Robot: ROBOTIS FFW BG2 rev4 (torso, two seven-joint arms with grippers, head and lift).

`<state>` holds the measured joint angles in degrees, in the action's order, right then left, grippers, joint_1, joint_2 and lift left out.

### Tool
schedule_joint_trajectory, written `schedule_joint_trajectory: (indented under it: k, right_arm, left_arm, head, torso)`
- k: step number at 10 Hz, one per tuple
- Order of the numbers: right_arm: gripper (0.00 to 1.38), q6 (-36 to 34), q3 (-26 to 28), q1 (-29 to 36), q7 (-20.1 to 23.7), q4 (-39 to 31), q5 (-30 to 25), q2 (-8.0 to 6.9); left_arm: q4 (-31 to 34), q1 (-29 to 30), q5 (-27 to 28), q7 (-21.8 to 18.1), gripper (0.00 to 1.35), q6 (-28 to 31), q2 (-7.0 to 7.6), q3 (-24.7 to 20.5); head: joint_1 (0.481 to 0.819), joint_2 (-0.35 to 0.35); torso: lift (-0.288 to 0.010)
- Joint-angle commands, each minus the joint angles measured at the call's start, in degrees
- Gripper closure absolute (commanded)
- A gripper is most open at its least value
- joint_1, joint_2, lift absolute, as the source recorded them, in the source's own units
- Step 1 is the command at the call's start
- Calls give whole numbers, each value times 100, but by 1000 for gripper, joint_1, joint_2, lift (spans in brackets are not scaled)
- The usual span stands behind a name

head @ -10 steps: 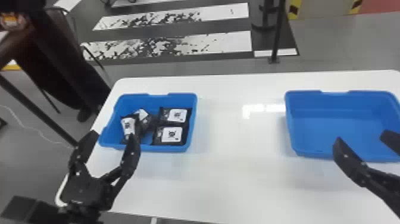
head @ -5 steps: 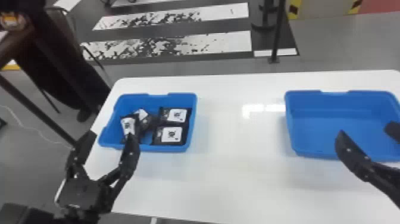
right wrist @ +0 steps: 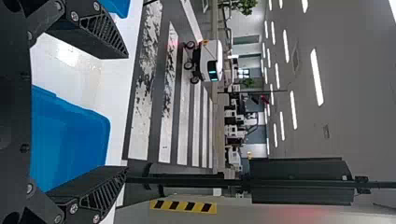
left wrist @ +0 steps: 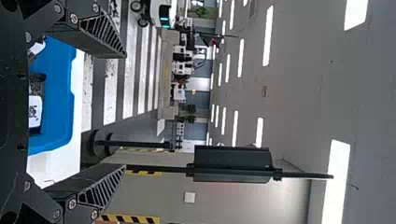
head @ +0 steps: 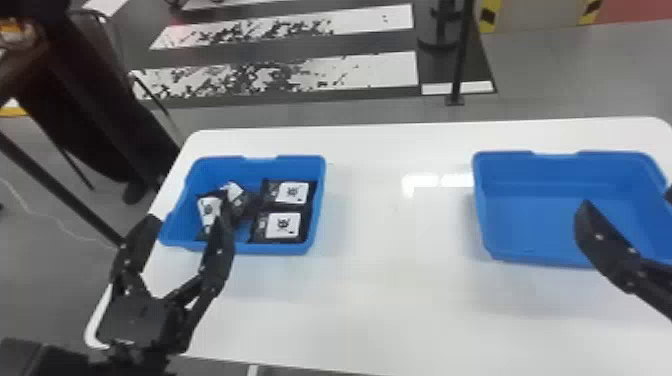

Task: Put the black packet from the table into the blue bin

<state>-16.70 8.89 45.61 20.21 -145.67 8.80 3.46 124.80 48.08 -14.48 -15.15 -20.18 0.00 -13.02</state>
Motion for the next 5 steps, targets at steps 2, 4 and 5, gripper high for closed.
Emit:
schedule_joint_trajectory:
  k: [2,4,5]
  right_arm:
    - [171,95,2,-19,0,20,-34,-47]
    - [171,137,2,-19,0,34,-46,-47]
    - [171,137,2,-19,0,34,-46,-56]
  left_arm:
    - [0,-13,-26,-6,208,-7,-15,11]
    - [-14,-27,-37,-6,208,21,-15,11]
    - [0,-13,-49,-6,206,35,-15,11]
  head:
    - [695,153]
    - [695,151]
    - [695,150]
  torso:
    - [-110]
    - [-110]
    - [-110]
